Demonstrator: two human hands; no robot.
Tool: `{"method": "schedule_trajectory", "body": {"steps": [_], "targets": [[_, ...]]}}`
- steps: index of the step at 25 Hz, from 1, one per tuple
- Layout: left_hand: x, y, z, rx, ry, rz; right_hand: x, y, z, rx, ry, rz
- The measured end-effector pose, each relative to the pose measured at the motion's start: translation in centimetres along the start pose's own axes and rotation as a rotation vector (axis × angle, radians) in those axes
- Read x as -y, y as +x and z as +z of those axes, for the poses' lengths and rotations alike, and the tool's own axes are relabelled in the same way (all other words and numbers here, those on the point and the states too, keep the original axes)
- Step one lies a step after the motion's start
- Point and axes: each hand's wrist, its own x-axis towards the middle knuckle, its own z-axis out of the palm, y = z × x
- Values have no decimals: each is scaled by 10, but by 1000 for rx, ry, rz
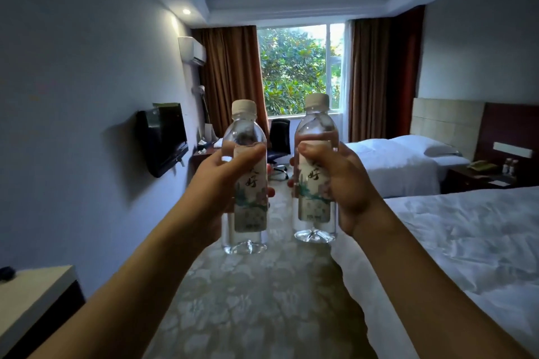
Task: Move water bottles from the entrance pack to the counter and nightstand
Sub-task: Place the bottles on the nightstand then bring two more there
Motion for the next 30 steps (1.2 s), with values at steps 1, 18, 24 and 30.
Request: {"method": "schedule_trajectory", "body": {"steps": [1, 18, 24, 30], "targets": [[7, 34, -2, -16, 1, 5, -7, 34, -7, 11, -2, -3], [178, 608, -170, -46, -191, -13, -245, 580, -6, -118, -200, 32], [248, 796, -181, 9, -188, -20, -318, 740, -49, -202, -180, 20], [331, 996, -166, 48, -165, -6, -401, 927, -125, -248, -140, -8]]}}
